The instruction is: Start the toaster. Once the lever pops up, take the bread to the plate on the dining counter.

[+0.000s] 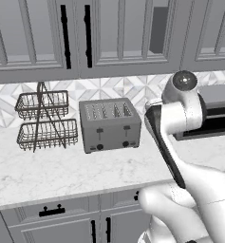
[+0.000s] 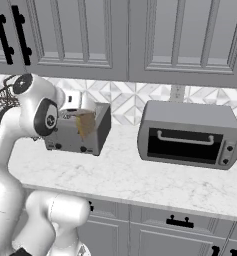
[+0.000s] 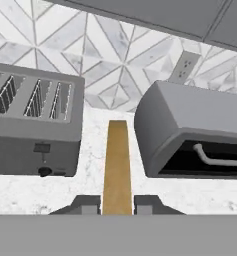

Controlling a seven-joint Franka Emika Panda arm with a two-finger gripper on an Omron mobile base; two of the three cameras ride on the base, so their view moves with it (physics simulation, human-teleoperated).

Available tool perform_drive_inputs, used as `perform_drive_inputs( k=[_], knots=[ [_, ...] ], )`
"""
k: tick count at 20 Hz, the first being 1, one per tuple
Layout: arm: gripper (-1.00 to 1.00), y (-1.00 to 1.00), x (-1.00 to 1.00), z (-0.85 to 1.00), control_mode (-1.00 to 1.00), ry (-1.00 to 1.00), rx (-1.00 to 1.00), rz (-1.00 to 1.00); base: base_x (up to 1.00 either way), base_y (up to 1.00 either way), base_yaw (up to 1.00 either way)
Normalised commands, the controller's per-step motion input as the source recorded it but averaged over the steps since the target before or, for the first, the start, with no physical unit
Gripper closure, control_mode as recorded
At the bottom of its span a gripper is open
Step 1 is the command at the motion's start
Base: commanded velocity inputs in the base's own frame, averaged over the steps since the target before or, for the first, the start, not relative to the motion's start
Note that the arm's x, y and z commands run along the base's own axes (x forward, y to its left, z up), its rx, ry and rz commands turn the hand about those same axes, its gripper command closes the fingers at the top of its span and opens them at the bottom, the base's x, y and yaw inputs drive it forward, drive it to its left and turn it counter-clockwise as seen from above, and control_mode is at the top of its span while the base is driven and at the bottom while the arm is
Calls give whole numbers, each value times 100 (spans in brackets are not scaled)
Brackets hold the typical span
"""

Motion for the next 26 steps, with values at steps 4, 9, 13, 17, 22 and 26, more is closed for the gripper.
perform_drive_inputs(
  k=[4,9,13,17,22,26],
  knots=[
    [100,-22,-81,60,-100,-74,21,0,0,0,0],
    [100,-2,-9,7,-100,-11,3,0,0,0,0],
    [100,0,-10,0,100,0,0,0,-71,-7,0],
    [100,0,0,0,100,0,0,0,-100,-17,0],
    [100,0,0,0,100,0,0,0,-84,-30,-35],
    [100,0,0,0,100,0,0,0,-9,0,-96]
  ],
)
